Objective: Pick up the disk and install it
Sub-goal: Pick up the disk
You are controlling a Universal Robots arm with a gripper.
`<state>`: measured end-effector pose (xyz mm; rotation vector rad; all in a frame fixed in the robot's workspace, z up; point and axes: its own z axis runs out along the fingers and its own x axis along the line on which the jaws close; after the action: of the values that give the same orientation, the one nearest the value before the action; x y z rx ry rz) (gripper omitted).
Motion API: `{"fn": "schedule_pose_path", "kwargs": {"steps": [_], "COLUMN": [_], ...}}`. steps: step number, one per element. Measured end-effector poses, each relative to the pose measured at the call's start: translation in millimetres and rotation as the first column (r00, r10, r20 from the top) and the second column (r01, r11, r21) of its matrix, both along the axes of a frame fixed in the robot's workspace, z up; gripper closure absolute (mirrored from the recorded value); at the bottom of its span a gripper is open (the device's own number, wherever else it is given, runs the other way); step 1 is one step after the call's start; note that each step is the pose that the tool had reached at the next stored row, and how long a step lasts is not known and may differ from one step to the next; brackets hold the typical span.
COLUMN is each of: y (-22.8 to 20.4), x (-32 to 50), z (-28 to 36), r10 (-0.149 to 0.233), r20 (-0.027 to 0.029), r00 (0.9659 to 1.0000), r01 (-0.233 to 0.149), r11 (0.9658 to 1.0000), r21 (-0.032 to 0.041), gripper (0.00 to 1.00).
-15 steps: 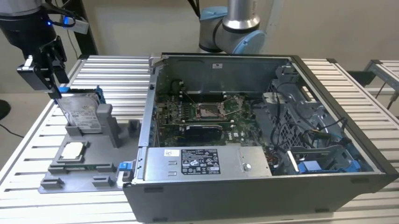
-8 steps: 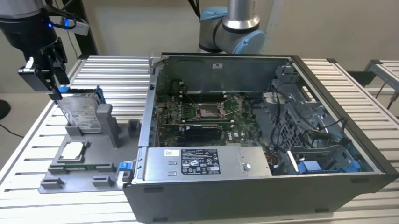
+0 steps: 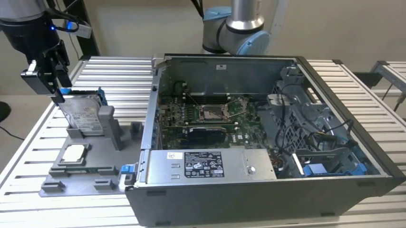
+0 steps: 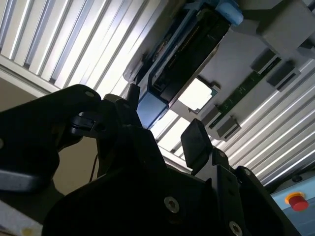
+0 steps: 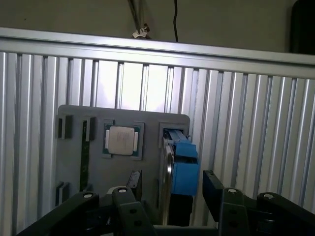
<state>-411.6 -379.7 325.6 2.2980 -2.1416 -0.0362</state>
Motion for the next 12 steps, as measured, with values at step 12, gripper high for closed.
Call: {"fn": "schedule_pose_path", "kwargs": {"steps": [12], "y": [10.5], "x": [0.0], "z": [-13.6], "r10": [0.0], "r20": [-0.0027], "r00": [1.0], "r01": [0.0], "r11": [1.0], "r21": [0.0], "gripper": [0.0]}}
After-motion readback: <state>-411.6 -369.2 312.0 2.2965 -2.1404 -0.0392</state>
